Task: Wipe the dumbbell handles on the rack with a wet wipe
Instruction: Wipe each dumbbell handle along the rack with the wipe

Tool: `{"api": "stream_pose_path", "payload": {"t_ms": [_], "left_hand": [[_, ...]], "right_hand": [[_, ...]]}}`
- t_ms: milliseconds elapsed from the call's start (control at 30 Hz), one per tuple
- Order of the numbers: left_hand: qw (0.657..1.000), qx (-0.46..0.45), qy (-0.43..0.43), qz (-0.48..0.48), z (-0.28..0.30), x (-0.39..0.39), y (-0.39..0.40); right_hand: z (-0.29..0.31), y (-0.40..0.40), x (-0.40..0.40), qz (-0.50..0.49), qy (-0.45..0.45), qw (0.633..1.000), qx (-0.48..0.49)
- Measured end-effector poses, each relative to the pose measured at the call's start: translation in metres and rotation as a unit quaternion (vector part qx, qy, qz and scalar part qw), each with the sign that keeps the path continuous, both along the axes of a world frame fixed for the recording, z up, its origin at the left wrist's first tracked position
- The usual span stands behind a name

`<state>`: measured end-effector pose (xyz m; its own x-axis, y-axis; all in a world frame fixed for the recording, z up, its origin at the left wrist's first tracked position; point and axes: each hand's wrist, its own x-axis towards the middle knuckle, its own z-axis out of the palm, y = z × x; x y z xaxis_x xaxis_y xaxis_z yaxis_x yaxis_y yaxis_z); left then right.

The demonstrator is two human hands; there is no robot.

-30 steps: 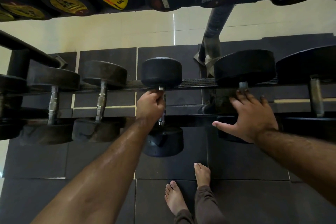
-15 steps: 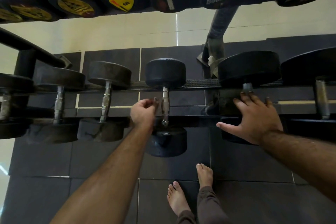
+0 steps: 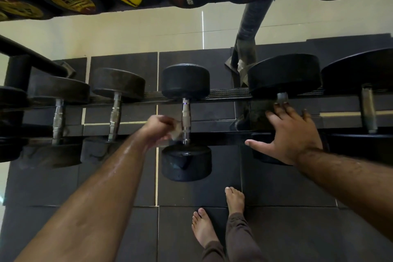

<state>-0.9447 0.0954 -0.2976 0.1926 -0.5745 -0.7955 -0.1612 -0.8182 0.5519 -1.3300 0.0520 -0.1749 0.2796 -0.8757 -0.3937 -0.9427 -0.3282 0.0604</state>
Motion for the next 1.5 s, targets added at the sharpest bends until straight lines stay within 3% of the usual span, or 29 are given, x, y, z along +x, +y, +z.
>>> {"api": "stream_pose_path", "payload": {"t_ms": [67, 133, 200, 267, 333, 367, 433, 533, 600, 667, 733, 800, 900, 967, 1033, 1133, 1200, 1267, 1300, 1367, 1500], "left_hand": [[0.983, -0.059, 0.093, 0.147, 0.0, -0.003, -0.014], [0.957, -0.083, 0.195, 0.2, 0.0, -0.017, -0.032], [0.956, -0.045, 0.245, 0.155, -0.006, -0.025, -0.037], [0.965, 0.035, 0.254, 0.047, -0.006, -0.02, -0.029], [0.978, 0.097, 0.171, -0.069, -0.005, 0.001, -0.022], [0.985, 0.1, 0.111, -0.084, -0.005, 0.011, -0.021], [0.997, 0.045, 0.061, -0.01, -0.005, 0.019, -0.028], [0.983, -0.057, 0.127, 0.119, 0.005, -0.002, -0.044], [0.979, -0.028, 0.185, 0.087, 0.008, -0.017, -0.045], [0.973, 0.06, 0.219, -0.028, 0.007, -0.02, -0.035], [0.968, 0.13, 0.179, -0.118, 0.006, -0.002, -0.024], [0.967, 0.15, 0.148, -0.146, 0.013, 0.022, -0.02], [0.983, 0.095, 0.153, -0.041, 0.021, 0.025, -0.025], [0.994, 0.035, 0.105, 0.024, 0.024, 0.003, -0.028], [0.995, 0.044, 0.081, -0.037, 0.025, -0.022, -0.022], [0.972, 0.081, -0.005, -0.219, 0.033, -0.016, -0.01], [0.973, 0.064, -0.049, -0.218, 0.043, 0.001, -0.013], [0.98, -0.028, -0.117, -0.16, 0.057, 0.001, -0.021], [0.965, -0.102, -0.189, -0.151, 0.063, -0.007, -0.026], [0.897, -0.23, -0.325, -0.193, 0.07, -0.033, -0.031], [0.756, -0.297, -0.422, -0.403, 0.041, -0.066, -0.026]], "right_hand": [[0.001, 0.0, 0.0, -0.002, 0.001, 1.0, 0.0], [0.001, 0.0, 0.001, -0.005, 0.0, 1.0, -0.003], [0.001, 0.0, 0.0, -0.005, 0.0, 1.0, -0.003], [0.0, 0.0, 0.0, -0.005, -0.002, 1.0, -0.002], [0.0, 0.0, -0.001, -0.004, -0.003, 1.0, 0.002], [0.0, 0.0, -0.001, -0.004, -0.004, 1.0, 0.004], [0.0, 0.0, -0.002, -0.002, -0.006, 1.0, 0.002], [0.001, 0.0, -0.002, -0.001, -0.003, 1.0, 0.004], [0.001, -0.001, -0.001, -0.001, -0.002, 1.0, 0.004], [0.001, -0.001, -0.001, 0.001, 0.001, 1.0, 0.003], [0.001, -0.001, -0.001, 0.003, 0.0, 1.0, 0.002], [0.001, 0.0, -0.001, 0.001, -0.004, 1.0, 0.006], [0.001, -0.001, -0.002, -0.002, -0.005, 1.0, 0.01], [0.002, -0.001, -0.001, 0.0, -0.004, 1.0, 0.012], [0.004, -0.001, -0.001, -0.002, -0.006, 1.0, 0.009], [0.004, -0.001, -0.001, -0.003, -0.008, 1.0, 0.008], [0.003, -0.001, -0.001, -0.002, -0.01, 1.0, 0.008], [0.003, -0.001, -0.001, 0.001, -0.007, 1.0, 0.006], [0.003, -0.001, -0.001, 0.003, -0.005, 1.0, 0.007], [0.003, 0.0, -0.001, 0.005, -0.004, 1.0, 0.007], [0.004, -0.002, -0.001, 0.002, -0.004, 1.0, 0.008]]}}
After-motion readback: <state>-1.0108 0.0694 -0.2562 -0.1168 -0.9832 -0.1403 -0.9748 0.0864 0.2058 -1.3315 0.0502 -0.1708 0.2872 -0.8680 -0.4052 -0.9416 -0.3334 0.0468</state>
